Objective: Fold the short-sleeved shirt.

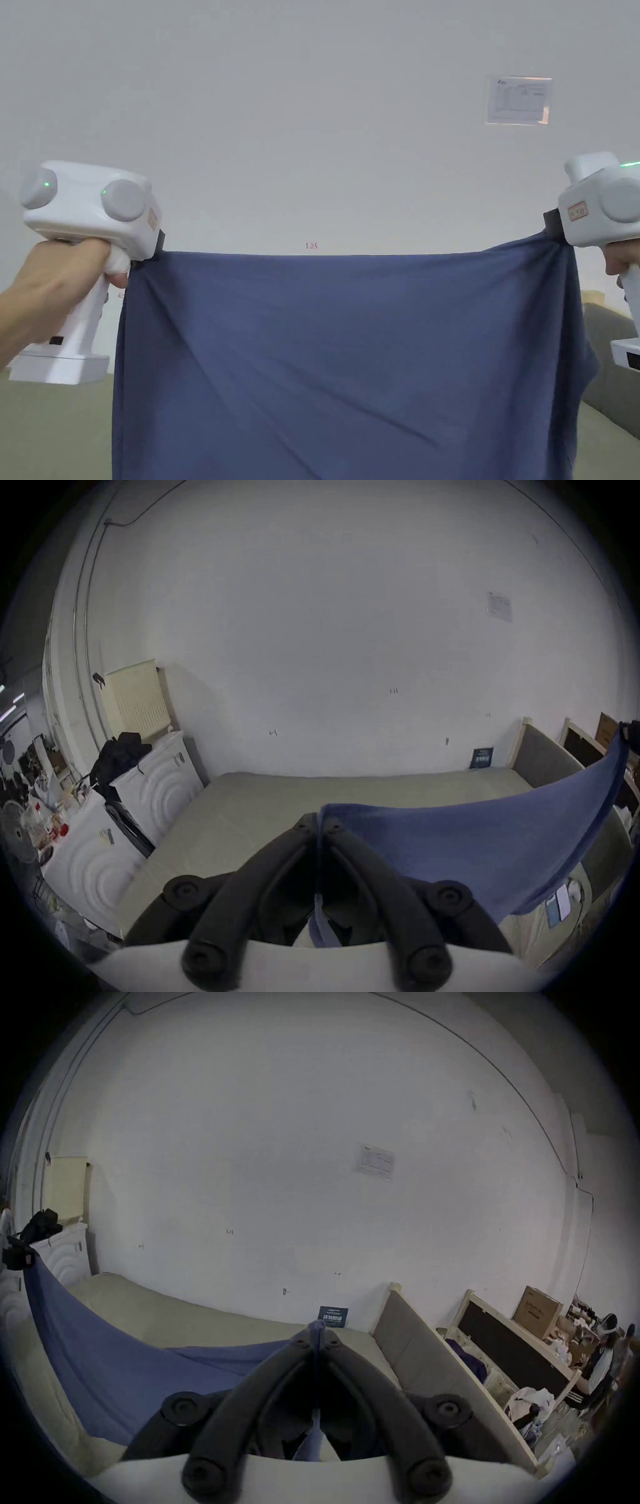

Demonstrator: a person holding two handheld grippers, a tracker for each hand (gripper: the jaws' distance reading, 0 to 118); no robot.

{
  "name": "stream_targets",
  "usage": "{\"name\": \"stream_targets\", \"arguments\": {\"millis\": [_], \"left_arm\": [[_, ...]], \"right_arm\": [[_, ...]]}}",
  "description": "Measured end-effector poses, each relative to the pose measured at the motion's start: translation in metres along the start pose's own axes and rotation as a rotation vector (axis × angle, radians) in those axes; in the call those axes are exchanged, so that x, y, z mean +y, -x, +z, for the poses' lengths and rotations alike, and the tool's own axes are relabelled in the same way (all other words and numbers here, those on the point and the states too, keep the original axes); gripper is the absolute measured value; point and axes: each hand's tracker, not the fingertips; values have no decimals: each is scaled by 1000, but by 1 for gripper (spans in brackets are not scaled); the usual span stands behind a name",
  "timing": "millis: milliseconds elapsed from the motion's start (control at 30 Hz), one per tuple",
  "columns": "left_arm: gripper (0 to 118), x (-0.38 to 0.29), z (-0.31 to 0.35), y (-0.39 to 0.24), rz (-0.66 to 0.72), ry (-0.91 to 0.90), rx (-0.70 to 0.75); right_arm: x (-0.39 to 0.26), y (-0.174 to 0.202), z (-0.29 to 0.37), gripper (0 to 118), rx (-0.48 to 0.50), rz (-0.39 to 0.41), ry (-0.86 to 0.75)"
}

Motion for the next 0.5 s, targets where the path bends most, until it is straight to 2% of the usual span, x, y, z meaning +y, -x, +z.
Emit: {"name": "stream_targets", "arguments": {"millis": [133,500], "left_arm": [[1,23,-34,-10,1,-4,41],[1,52,-154,-36,-39,-23,123]], "right_arm": [[21,5,-39,0,-23,23,-12],[44,32,-139,0,-51,20,-19]]}}
